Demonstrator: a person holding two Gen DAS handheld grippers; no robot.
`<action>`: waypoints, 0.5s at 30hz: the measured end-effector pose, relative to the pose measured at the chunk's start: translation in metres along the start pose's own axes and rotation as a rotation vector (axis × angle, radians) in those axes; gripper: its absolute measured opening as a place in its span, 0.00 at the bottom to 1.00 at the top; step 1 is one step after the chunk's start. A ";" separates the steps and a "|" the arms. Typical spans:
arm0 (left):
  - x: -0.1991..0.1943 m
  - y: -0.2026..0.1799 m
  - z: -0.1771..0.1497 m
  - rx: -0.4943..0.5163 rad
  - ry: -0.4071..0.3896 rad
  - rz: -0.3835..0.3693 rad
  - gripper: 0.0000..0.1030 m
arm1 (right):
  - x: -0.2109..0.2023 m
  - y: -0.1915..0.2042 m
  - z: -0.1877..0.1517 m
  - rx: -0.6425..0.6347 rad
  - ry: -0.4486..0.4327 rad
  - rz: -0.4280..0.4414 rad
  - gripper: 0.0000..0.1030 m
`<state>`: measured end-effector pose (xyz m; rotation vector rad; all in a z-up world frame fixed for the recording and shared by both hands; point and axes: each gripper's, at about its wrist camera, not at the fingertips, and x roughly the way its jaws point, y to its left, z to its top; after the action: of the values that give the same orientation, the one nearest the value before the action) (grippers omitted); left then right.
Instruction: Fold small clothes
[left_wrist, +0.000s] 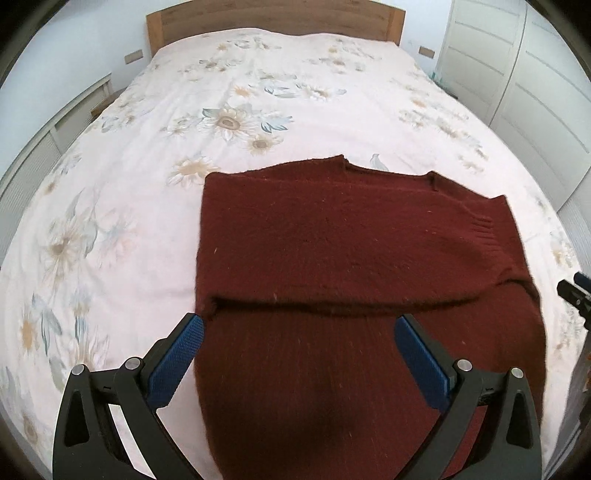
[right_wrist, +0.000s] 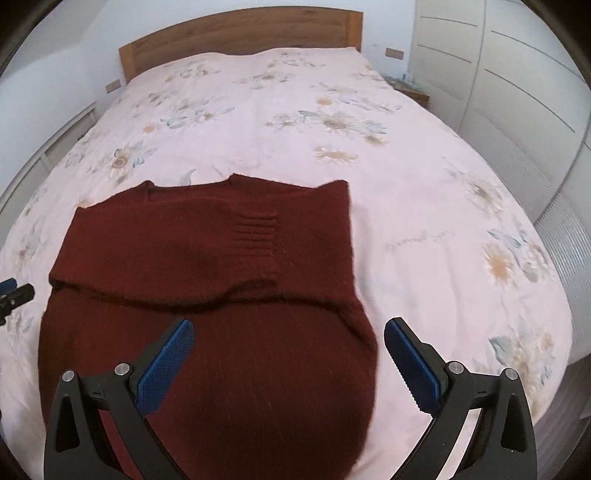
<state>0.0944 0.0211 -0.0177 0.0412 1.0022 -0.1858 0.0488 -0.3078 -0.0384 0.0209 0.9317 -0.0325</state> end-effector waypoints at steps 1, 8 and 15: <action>-0.005 0.000 -0.004 -0.010 -0.008 -0.005 0.99 | -0.004 -0.001 -0.004 -0.002 0.006 -0.001 1.00; -0.022 0.012 -0.046 -0.029 0.004 0.029 0.99 | -0.026 -0.012 -0.041 0.011 0.036 -0.006 1.00; -0.023 0.017 -0.092 -0.019 0.072 0.041 0.99 | -0.027 -0.010 -0.078 0.020 0.106 0.002 1.00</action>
<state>0.0090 0.0522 -0.0491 0.0513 1.0739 -0.1378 -0.0303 -0.3145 -0.0638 0.0419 1.0378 -0.0394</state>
